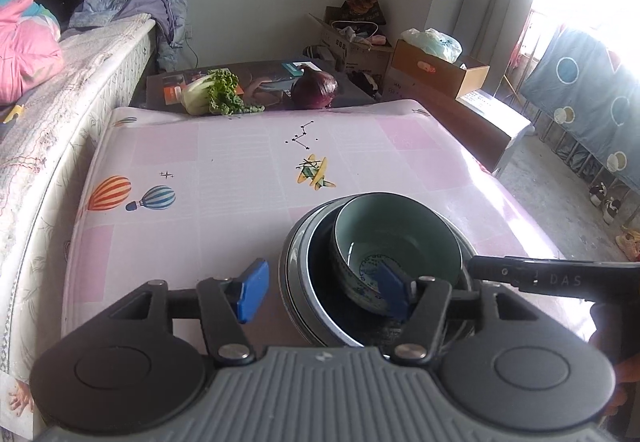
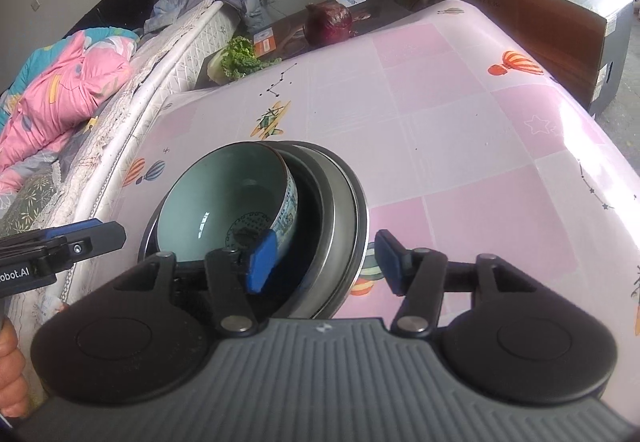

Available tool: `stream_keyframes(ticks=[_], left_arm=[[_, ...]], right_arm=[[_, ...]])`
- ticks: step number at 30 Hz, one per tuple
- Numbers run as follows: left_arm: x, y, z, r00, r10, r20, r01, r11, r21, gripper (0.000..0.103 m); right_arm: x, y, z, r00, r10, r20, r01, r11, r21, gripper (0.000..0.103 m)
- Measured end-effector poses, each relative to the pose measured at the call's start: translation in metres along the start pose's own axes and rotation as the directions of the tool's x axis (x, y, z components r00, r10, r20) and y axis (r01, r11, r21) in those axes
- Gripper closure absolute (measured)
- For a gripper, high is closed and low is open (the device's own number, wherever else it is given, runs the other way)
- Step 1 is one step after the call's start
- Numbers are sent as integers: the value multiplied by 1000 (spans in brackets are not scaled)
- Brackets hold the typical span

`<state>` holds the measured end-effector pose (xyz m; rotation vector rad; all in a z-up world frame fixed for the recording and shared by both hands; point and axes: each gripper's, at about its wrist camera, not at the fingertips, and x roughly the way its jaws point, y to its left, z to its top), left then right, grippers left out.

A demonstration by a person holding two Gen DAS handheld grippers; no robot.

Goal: Organize plates and bowls

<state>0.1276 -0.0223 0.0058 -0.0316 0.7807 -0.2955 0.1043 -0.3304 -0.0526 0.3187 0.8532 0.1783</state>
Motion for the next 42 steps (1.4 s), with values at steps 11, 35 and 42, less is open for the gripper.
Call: stream_keyframes(ticks=[11,35,42], left_arm=[[-58,-5,-24,989,82,121,-89,995,47,0],[-58,-5,-53,973,233,2,-233,973,-4,0],[-41,0,-59,964,253,-86,-255,967,-13,0]], right_arm=[[-102,20,-40,975,-13,223,49,987,-155,3],[-113,71,-77,964,-185,193,227,948,-222,1],[-90,70,-74,978,-163,127,186,964,-191,1]])
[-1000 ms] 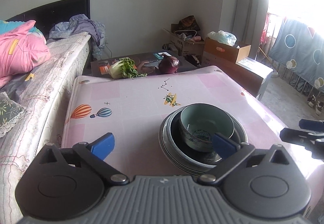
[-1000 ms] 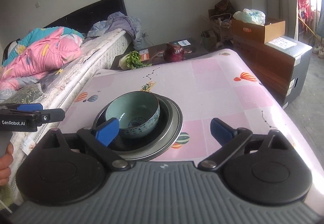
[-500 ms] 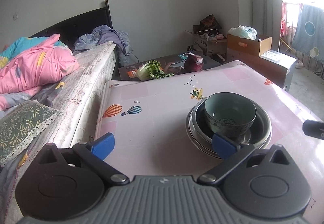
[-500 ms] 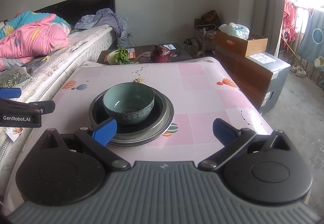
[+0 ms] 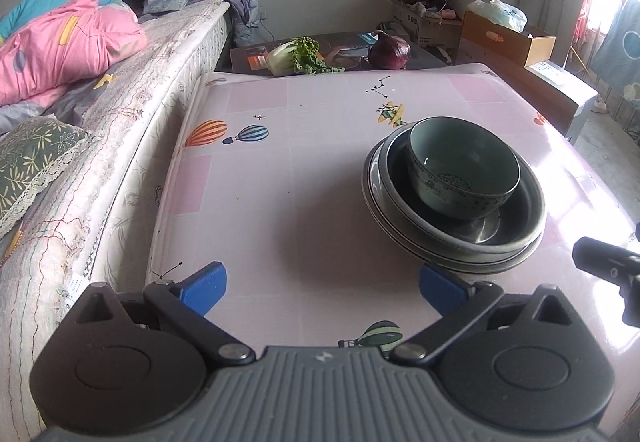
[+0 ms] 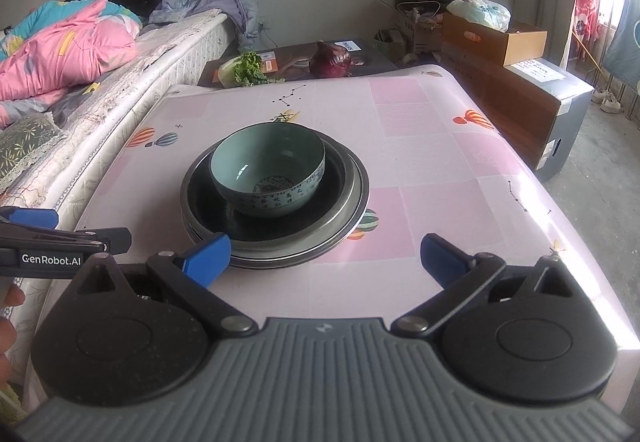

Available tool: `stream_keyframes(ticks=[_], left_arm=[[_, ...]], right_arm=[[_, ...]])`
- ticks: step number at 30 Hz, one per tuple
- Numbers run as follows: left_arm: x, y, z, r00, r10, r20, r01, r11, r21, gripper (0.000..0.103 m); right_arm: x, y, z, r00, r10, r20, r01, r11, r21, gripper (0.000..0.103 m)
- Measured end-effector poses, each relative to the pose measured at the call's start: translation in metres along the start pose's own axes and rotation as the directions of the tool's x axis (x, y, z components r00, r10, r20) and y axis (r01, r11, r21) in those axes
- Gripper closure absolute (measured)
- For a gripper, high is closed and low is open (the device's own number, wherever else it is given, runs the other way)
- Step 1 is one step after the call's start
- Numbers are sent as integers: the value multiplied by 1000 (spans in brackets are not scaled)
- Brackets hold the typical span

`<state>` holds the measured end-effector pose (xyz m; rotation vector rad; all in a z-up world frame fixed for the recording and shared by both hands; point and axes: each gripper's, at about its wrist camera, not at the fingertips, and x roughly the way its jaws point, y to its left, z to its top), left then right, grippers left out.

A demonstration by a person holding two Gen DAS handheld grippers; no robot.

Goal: Organize plates and bowls

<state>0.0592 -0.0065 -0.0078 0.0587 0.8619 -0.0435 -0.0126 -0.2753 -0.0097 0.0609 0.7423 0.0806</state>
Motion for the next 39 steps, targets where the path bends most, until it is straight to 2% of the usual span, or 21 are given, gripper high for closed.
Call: stream_keyframes(ticks=[8,17,39], left_arm=[[3,0,1,1000,10,-19,-10,1000,-10,0],[1,-1,3,1000,8,-14,-8,1000,-5,0],[-2,-1,3,1000,-7,-18,7,1000,-9,0]], right_arm=[[9,1,-2,998,64,-29,-63,997,36,1],[18,3,-6,995,81,-59,-77,995,58,1],[14,3,-6,995,83,-64,-79,996,50,1]])
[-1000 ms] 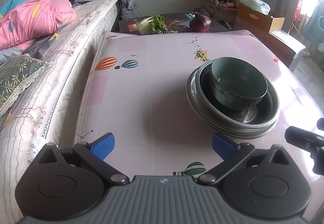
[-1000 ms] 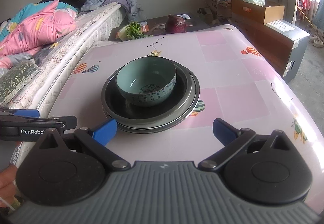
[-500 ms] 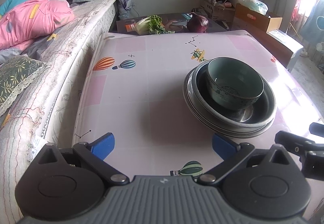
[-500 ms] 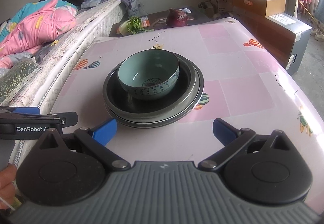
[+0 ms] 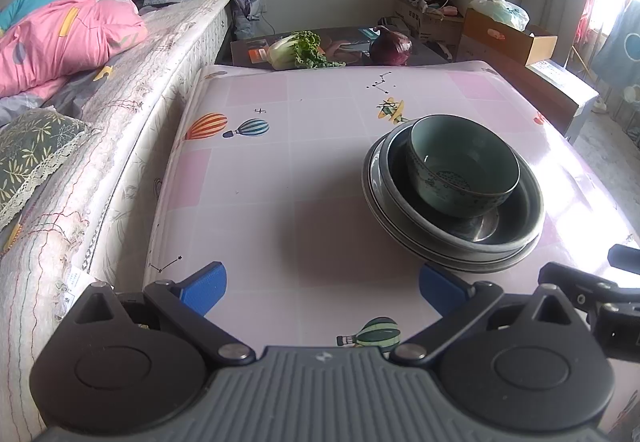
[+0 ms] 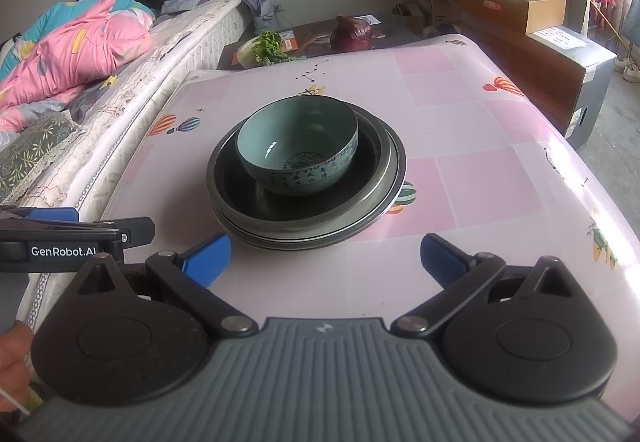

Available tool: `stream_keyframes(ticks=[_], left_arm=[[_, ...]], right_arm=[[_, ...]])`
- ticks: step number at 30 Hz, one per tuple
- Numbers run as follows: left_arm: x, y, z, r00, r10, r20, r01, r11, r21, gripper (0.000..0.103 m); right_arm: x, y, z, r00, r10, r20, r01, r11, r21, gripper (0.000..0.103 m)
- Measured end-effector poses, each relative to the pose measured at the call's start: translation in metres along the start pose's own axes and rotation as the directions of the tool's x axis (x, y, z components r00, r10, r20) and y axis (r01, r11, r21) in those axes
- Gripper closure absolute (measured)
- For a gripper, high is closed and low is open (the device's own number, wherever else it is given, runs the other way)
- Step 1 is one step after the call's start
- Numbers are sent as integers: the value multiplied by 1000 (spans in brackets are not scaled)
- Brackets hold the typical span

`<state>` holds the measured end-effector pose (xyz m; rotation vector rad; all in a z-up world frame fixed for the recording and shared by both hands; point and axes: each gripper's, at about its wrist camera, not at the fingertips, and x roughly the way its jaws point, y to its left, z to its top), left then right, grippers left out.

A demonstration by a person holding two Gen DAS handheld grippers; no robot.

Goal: Organize plates and bowls

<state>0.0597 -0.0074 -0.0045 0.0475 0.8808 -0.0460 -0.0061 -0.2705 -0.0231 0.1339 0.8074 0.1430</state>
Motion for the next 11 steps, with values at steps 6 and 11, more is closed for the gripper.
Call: stream_keyframes(ticks=[6,11], left_arm=[[0,2,-1,1000,-1,-3,1,1000,-3,0],[1,2,-1,1000,0,-4,0,1000,-4,0]], right_arm=[[0,0,0,1000,-1,-1,1,1000,0,1],[0,0,0,1000,-2,-3,2,1000,1,1]])
